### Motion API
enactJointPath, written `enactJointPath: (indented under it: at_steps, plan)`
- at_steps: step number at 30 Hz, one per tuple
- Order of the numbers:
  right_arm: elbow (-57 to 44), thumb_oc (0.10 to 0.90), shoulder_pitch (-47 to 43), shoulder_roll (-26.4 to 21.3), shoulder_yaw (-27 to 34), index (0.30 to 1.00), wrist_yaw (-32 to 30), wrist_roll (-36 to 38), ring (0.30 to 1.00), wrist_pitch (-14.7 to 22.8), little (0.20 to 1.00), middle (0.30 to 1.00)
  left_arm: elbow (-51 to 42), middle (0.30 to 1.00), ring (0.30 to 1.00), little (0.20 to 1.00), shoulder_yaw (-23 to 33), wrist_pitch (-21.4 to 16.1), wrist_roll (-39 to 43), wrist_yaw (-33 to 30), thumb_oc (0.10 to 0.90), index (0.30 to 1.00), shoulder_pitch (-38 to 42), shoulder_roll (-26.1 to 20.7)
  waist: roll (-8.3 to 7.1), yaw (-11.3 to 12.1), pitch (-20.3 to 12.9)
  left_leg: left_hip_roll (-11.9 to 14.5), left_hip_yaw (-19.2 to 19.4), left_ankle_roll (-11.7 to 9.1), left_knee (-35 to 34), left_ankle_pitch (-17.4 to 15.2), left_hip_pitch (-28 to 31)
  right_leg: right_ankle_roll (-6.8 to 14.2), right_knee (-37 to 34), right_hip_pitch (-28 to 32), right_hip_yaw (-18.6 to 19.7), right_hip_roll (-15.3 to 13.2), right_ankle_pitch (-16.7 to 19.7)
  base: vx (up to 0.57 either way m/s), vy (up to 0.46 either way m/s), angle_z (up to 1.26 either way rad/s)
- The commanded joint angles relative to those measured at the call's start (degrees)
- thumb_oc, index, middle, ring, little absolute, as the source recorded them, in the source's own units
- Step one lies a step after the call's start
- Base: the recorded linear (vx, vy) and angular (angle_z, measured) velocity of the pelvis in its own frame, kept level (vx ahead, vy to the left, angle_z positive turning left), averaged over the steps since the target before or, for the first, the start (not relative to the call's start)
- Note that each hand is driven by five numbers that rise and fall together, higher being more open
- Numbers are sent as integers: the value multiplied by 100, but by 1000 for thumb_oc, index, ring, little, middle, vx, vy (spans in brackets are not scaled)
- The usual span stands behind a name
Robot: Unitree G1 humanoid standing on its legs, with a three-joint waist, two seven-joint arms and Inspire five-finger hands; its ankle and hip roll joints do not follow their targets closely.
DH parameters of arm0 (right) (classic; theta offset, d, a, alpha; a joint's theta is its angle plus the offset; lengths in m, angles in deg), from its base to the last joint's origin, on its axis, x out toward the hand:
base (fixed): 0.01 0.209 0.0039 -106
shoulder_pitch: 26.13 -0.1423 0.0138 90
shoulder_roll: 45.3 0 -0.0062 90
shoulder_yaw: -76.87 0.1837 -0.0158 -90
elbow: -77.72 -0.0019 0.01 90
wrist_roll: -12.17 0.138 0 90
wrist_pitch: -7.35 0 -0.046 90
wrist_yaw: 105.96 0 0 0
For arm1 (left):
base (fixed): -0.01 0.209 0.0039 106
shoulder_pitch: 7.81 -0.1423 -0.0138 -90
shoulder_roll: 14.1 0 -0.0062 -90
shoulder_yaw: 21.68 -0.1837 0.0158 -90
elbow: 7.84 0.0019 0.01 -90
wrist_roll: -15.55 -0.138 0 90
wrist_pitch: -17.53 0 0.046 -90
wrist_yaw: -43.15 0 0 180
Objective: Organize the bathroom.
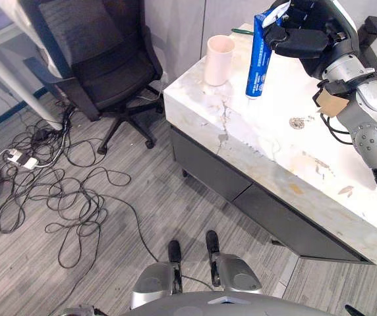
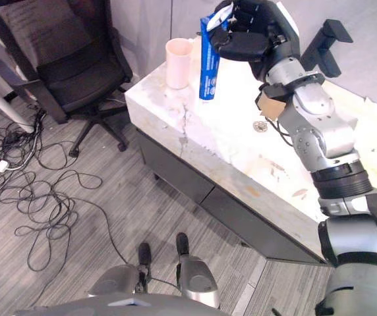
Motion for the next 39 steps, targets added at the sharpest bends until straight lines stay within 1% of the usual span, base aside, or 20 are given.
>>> enactJointPath:
  at_steps: [1,2,3,5,8,9,10,12,13,14,15,16,17,19,22,23,25,30,34,39]
  plan:
    - [-461,400,-1024,18,728,300,-559,-579,300,1172,300,300,357,900,900,900,89,6,-117,-305,800,900,26,-488,-41,-31,-445,161,-423,33,346,-975,181,355,409,-335,81,-150,-350,83,-4,2]
    - [-429,400,-1101,-29,698,300,-657,-722,300,1281,300,300,366,900,900,900,102,9,-91,-310,800,900,8,-502,-50,-26,-459,166,-403,38,352,-984,184,358,410,-341,76,-152,-348,44,0,1]
    - [-429,400,-1101,-29,698,300,-657,-722,300,1281,300,300,366,900,900,900,102,9,-91,-310,800,900,8,-502,-50,-26,-459,166,-403,38,352,-984,184,358,410,-341,76,-152,-348,38,1,-3]
    - [-330,400,-1502,-190,508,300,-944,-981,300,1414,300,300,364,900,900,900,121,-9,-38,-278,800,900,-45,-501,-79,16,-520,165,-381,37,374,-1014,169,374,410,-352,44,-156,-355,52,2,-3]
    - [-317,400,-1607,-210,453,300,-1029,-1097,300,1413,300,300,362,900,900,900,122,-22,-5,-255,800,900,-48,-497,-85,26,-536,164,-383,32,390,-1024,157,377,414,-353,34,-159,-361,37,-1,0]
    - [-343,400,-1920,-226,246,300,-1299,-1391,300,1352,300,300,289,900,900,900,108,36,16,-216,800,900,-62,-448,-110,86,-614,165,-404,27,381,-1030,146,374,399,-323,-3,-155,-382,52,-2,4]
    - [-343,400,-1920,-226,246,300,-1299,-1391,300,1352,300,300,289,900,900,900,108,36,16,-216,800,900,-62,-448,-110,86,-614,165,-404,27,381,-1030,146,374,399,-323,-3,-155,-382,89,-3,7]
    - [-122,400,-2271,-179,-78,300,-1545,-1708,300,1310,300,300,215,900,900,900,64,62,65,-242,800,900,-136,-338,-121,161,-723,194,-405,3,380,-1042,166,361,372,-271,-60,-144,-407,86,-14,11]
    - [-122,400,-2271,-179,-78,300,-1545,-1708,300,1310,300,300,215,900,900,900,64,62,65,-242,800,900,-136,-338,-121,161,-723,194,-405,3,380,-1042,166,361,372,-271,-60,-144,-407,88,-19,18]
    - [21,400,-2384,-100,-198,300,-1644,-1843,300,1323,300,300,207,900,900,900,30,51,94,-254,800,900,-170,-307,-120,200,-763,201,-409,-11,382,-1047,180,353,364,-249,-84,-140,-418,112,-22,15]
    - [235,400,-2486,14,-344,300,-1761,-2190,300,1332,300,300,177,900,900,900,15,114,77,-288,800,900,-212,-268,-113,256,-813,215,-419,-22,391,-1057,213,344,364,-209,-117,-138,-435,112,-22,15]
    - [235,400,-2486,14,-344,300,-1761,-2190,300,1332,300,300,177,900,900,900,15,114,77,-288,800,900,-212,-268,-113,256,-813,215,-419,-22,391,-1057,213,344,364,-209,-117,-138,-435,137,-35,11]
    - [431,400,-2552,112,-477,300,-1874,-2424,300,1371,300,300,159,900,900,900,-43,121,171,-306,800,900,-272,-267,-98,308,-839,234,-432,-39,392,-1064,249,338,380,-173,-150,-139,-463,95,-29,18]
    - [610,400,-2580,191,-568,300,-1896,-2554,300,1449,300,300,128,900,900,900,-47,186,185,-331,800,900,-315,-280,-75,355,-849,248,-456,-48,402,-1067,271,326,405,-137,-174,-140,-498,93,-28,25]
    - [662,400,-2538,230,-583,300,-1911,-2728,300,1472,300,300,100,900,900,900,-35,222,193,-325,800,900,-325,-304,-50,380,-836,249,-482,-57,411,-1074,276,328,433,-136,-195,-151,-518,41,-7,20]
    - [692,400,-2473,296,-593,300,-1915,-2899,300,1486,300,300,72,900,900,900,-58,250,253,-354,800,900,-340,-301,-12,398,-804,243,-507,-61,429,-1078,275,330,480,-152,-211,-165,-537,24,-1,6]
    - [725,400,-2402,333,-576,300,-1894,-2916,300,1506,300,300,74,900,900,900,-49,248,280,-379,800,900,-345,-292,6,410,-786,239,-526,-67,435,-1080,287,333,493,-148,-226,-173,-541,36,-8,18]
    - [737,400,-2185,497,-439,300,-1909,-3186,300,1389,300,300,40,900,900,900,-9,212,248,-417,800,900,-354,-314,71,480,-725,247,-588,-102,426,-1061,274,327,489,-115,-329,-199,-576,35,-51,12]
    - [933,400,-2189,602,-499,300,-1931,-3231,300,1439,300,300,25,900,900,900,6,321,319,-364,800,900,-225,-373,119,488,-694,296,-605,-133,409,-1019,248,280,456,-83,-376,-171,-618,30,-65,8]
    - [1131,400,-2222,699,-527,300,-1985,-3291,300,1519,300,300,31,900,900,900,-36,332,314,-354,800,900,-184,-328,146,541,-661,367,-664,-199,435,-969,200,192,369,32,-428,-109,-672,36,-62,7]
